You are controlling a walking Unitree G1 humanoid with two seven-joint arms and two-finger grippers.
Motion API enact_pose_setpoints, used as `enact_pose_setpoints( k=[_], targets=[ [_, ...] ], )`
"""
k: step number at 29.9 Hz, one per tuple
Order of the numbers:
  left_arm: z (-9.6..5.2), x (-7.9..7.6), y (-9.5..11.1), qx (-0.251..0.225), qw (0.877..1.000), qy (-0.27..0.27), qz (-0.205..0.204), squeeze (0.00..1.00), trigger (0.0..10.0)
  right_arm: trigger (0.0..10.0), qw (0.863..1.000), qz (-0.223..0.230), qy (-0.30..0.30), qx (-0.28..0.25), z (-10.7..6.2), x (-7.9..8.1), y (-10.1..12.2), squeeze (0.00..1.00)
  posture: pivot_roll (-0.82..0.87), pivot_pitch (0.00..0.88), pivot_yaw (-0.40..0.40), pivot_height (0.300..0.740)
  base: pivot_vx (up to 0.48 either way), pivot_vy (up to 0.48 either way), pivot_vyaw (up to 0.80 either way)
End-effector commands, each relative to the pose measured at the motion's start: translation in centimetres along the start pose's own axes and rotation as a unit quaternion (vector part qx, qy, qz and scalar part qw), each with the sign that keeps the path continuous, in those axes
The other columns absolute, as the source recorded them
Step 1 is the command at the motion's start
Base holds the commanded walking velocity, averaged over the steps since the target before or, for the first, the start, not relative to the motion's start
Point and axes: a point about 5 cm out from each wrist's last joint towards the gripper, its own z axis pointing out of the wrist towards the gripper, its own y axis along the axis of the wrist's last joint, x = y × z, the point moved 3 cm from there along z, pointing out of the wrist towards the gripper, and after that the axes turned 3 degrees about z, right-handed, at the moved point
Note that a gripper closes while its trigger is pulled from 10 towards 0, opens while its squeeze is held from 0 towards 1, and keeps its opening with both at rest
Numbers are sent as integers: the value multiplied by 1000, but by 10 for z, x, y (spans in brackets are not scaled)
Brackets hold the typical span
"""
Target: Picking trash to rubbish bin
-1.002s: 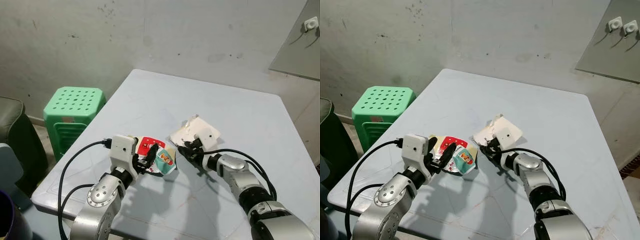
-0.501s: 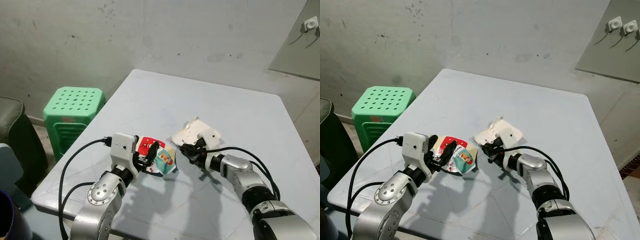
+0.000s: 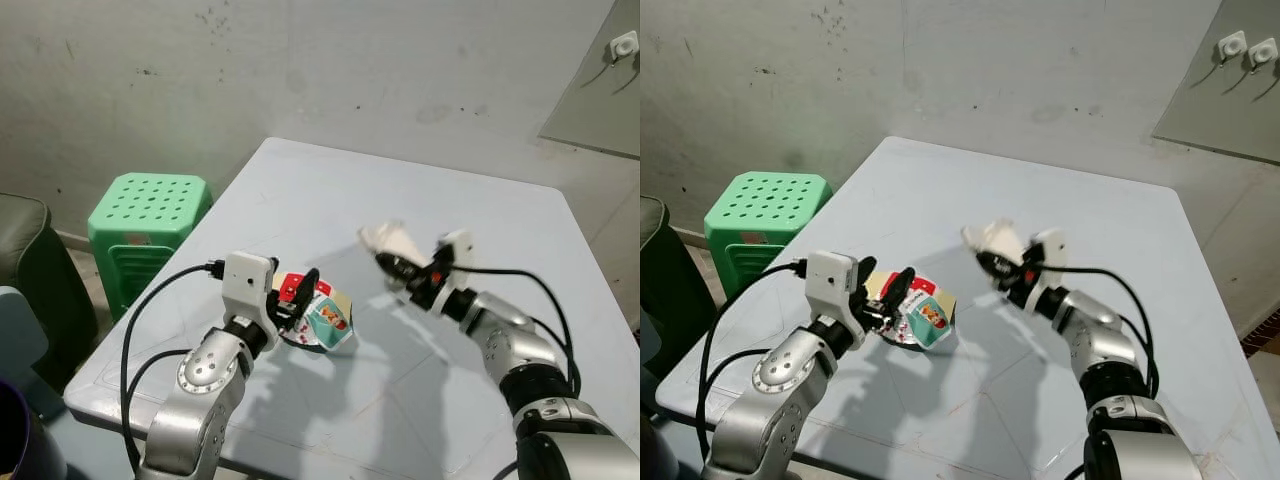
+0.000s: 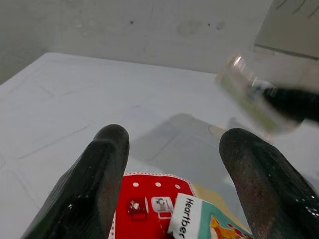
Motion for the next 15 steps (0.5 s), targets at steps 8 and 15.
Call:
enact_pose_setpoints(
  k=[8, 15],
  targets=[
    [22, 23, 26, -44, 998, 22, 26, 0, 10000, 0, 991, -24, -42, -124, -8, 8, 47, 0, 14, 0, -57, 740, 0, 0, 0],
    [30, 46, 48, -83, 994, 55, 34, 0, 10000, 9765, 974, -79, -138, -160, -22, 16, 52, 0, 5, 0, -50, 740, 0, 0, 0]
  ],
)
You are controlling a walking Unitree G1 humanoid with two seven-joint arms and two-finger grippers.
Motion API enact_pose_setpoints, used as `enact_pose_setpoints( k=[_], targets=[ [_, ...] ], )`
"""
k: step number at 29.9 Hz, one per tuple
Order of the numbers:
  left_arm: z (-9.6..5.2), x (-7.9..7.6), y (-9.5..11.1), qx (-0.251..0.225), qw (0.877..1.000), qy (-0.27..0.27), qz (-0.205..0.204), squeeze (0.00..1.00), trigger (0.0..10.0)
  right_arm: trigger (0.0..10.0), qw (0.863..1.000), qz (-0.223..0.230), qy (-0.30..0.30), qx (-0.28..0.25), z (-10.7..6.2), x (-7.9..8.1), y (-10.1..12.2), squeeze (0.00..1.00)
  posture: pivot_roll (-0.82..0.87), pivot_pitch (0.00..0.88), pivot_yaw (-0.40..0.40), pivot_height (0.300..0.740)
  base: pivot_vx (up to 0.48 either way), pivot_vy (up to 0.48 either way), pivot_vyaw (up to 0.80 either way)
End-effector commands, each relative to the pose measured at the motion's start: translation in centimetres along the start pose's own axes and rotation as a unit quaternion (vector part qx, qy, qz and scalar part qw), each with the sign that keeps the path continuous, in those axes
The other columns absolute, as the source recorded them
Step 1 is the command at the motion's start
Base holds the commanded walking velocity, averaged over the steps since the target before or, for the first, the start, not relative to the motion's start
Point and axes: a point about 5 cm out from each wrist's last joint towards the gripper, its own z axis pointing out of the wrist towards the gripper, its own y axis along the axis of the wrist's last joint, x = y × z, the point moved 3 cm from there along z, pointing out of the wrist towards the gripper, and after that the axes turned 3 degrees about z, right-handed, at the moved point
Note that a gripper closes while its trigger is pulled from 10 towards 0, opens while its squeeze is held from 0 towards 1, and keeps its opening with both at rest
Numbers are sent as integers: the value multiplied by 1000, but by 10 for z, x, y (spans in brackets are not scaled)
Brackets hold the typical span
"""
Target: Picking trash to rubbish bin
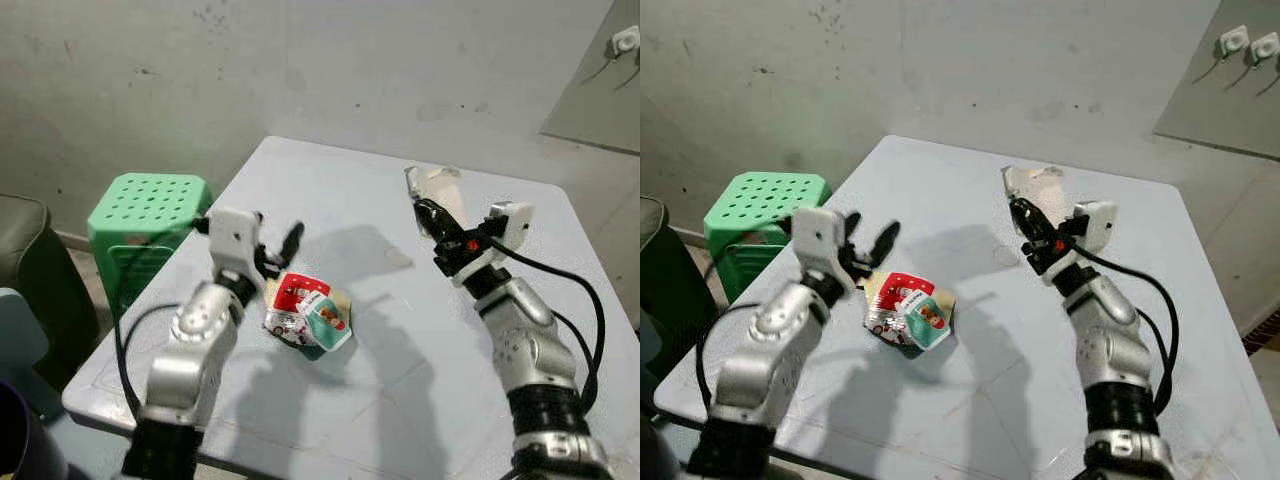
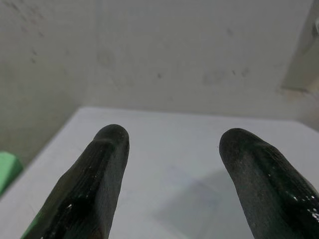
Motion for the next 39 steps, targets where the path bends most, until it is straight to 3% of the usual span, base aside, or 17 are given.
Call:
enact_pose_setpoints(
  k=[1, 6, 12, 20, 31, 39],
  targets=[
    [2, 4, -1, 1, 1000, 8, -3, 0, 10000, 9765, 999, -28, -20, -13, -2, 0, 8, 0, 5, 0, -50, 740, 0, 0, 0],
    [2, 14, -5, 8, 999, 32, -8, 0, 10000, 10000, 987, -60, -143, -38, -23, -9, 8, 0, -23, 0, -26, 740, 0, 0, 0],
    [10, 13, -8, 16, 999, 41, -21, 0, 10000, 10000, 969, -110, -218, -25, -35, -11, 2, 0, -40, 0, -8, 740, 0, 0, 0],
    [19, 16, -7, 18, 999, 39, -20, 0, 10000, 10000, 963, -120, -238, -28, -44, 3, -3, 0, -67, 0, 32, 740, 0, 0, 0],
    [29, 22, -4, 18, 999, 27, -15, 0, 10000, 10000, 955, -125, -265, -45, -48, 2, 1, 0, -104, 0, 101, 740, 0, 0, 0],
    [31, 21, -6, 26, 998, 37, -33, 0, 10000, 10000, 955, -125, -266, -35, -51, 3, -5, 0, -99, 0, 91, 740, 0, 0, 0]
  ],
)
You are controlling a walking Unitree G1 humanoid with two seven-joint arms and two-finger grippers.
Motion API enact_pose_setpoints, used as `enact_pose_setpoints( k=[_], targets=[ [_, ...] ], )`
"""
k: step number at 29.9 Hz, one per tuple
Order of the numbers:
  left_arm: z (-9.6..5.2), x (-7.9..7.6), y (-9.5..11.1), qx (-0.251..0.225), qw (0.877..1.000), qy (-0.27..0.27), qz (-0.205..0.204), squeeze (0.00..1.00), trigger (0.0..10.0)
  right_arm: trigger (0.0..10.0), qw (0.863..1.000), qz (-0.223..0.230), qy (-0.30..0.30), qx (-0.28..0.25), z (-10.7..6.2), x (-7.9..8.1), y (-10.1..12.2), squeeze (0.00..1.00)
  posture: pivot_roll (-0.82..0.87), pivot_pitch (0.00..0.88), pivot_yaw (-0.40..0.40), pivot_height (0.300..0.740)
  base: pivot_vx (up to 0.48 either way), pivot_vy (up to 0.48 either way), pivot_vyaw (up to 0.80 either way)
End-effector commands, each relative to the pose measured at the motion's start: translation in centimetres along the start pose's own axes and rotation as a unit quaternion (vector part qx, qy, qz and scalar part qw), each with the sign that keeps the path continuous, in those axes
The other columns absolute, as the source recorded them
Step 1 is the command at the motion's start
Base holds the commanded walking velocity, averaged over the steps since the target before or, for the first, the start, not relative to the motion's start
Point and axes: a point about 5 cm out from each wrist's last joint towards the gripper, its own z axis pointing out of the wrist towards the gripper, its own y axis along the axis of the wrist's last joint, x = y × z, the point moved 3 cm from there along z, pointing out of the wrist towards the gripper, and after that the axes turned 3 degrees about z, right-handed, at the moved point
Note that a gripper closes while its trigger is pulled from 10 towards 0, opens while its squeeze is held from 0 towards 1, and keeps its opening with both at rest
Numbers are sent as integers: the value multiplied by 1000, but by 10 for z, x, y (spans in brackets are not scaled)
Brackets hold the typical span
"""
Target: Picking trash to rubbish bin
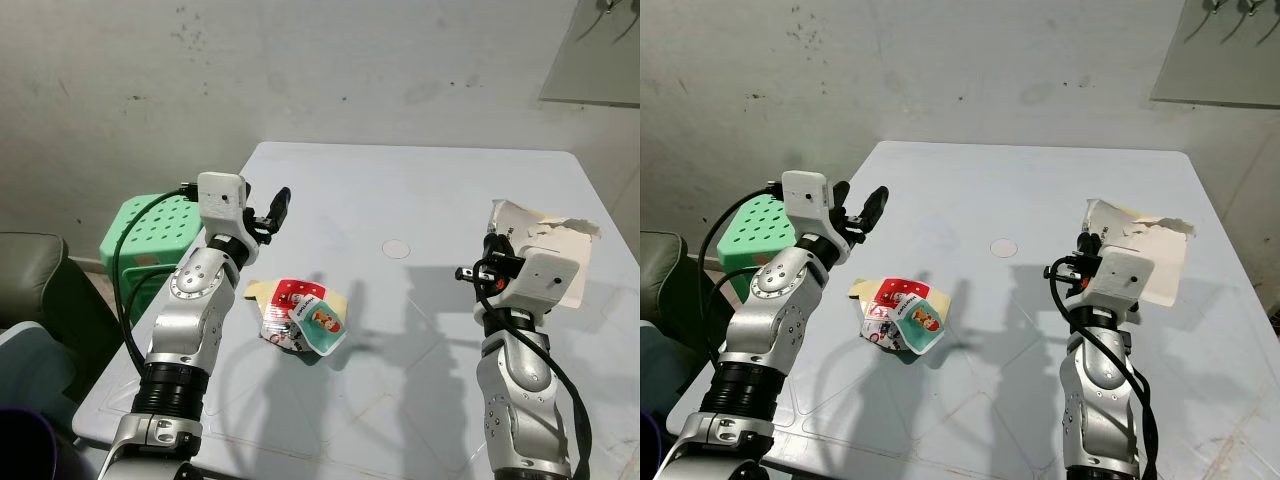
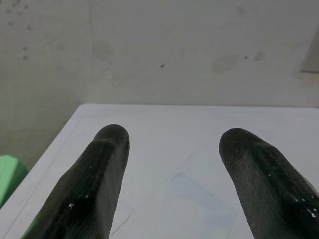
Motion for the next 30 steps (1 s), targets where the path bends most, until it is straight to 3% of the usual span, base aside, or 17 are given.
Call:
enact_pose_setpoints(
  k=[1, 9, 30],
  targets=[
    [1, 5, -1, 9, 1000, 16, -1, 0, 10000, 10000, 1000, -3, 11, -10, -1, 6, 6, 0, -98, 0, 89, 740, 0, 0, 0],
    [-4, 5, -7, 14, 1000, 18, -2, 0, 10000, 10000, 1000, -11, 21, 1, -4, 8, 2, 0, -80, 0, 64, 740, 0, 0, 0],
    [-8, 9, -7, 11, 999, 34, -9, 0, 10000, 10000, 999, -14, 45, 15, -4, 16, -1, 0, -57, 0, 25, 740, -318, 0, 0]
  ],
)
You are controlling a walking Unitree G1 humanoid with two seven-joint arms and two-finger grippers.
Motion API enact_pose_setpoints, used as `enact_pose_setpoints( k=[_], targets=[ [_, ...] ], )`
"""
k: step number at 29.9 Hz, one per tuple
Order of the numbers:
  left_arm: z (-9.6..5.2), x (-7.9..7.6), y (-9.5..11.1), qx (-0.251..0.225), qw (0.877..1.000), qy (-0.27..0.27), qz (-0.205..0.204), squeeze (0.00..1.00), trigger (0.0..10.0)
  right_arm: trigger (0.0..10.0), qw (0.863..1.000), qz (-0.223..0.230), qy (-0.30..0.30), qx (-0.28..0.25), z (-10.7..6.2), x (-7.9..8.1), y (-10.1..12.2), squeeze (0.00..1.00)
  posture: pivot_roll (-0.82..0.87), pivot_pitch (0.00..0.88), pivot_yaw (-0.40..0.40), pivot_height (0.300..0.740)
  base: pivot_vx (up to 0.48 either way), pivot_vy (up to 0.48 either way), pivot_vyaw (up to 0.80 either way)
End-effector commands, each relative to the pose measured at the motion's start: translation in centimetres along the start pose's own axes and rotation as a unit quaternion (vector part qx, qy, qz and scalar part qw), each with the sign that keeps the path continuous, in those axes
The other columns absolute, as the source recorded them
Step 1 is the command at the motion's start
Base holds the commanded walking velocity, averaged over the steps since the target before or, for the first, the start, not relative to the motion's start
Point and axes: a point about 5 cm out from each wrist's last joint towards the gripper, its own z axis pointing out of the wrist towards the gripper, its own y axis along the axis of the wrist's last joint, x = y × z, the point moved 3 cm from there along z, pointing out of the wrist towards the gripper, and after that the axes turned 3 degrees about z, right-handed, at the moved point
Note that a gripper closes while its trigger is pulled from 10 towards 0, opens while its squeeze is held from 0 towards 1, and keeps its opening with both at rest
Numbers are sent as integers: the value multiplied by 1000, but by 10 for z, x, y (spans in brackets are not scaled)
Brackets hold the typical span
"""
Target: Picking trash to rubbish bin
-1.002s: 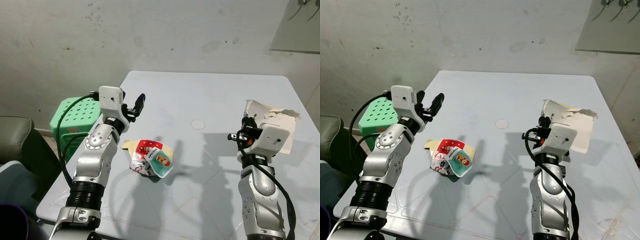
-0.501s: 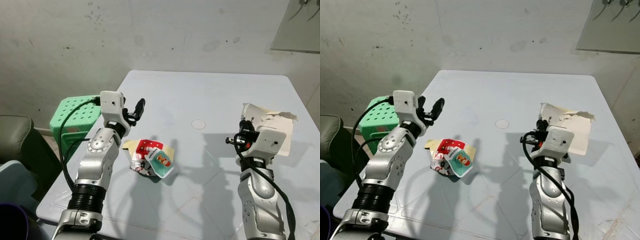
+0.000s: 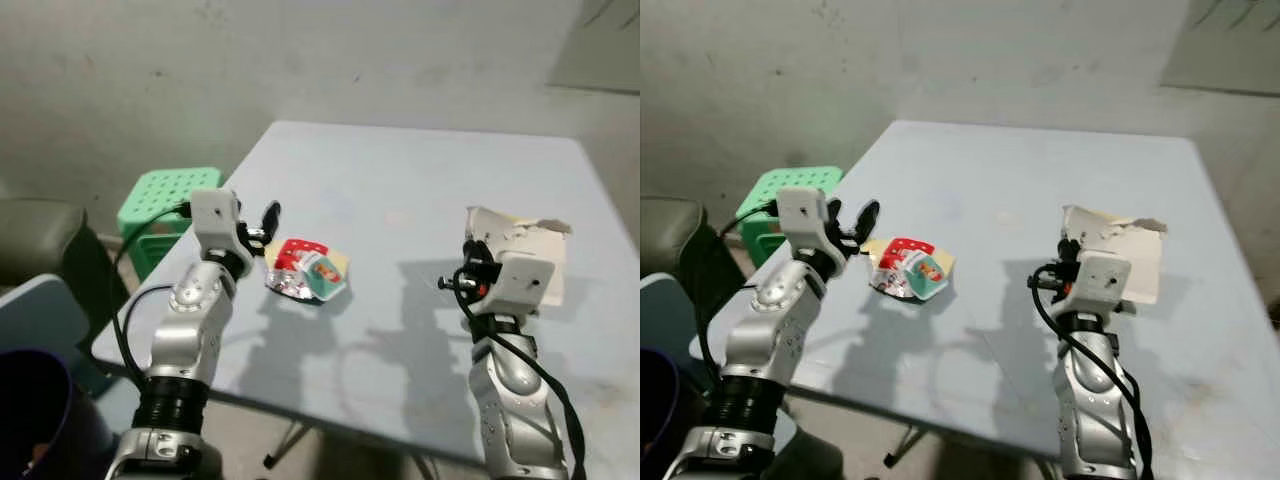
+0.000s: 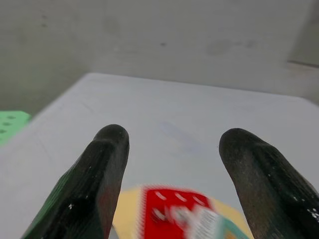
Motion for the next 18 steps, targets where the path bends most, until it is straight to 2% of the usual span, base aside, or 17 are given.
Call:
enact_pose_setpoints(
  k=[1, 4, 13, 18],
  targets=[
    [0, 7, 8, -12, 1000, 10, 8, 0, 10000, 10000, 1000, 7, 9, -12, 1, 7, 7, 0, -57, 0, 25, 740, -296, 0, 0],
    [0, 7, 9, -14, 1000, 11, 6, 0, 10000, 10000, 1000, 8, 11, -11, 1, 8, 7, 0, -57, 0, 22, 740, -289, 0, 0],
    [-1, 6, 11, -26, 1000, 8, 11, 0, 10000, 10000, 1000, -3, 21, -5, 1, 8, 6, 0, -59, 0, 15, 740, 0, 0, 0],
    [-1, 6, 9, -25, 1000, 8, 16, 0, 10000, 10000, 1000, -13, 26, -2, 0, 8, 5, 0, -63, 0, 14, 740, 0, 0, 800]
  ],
)
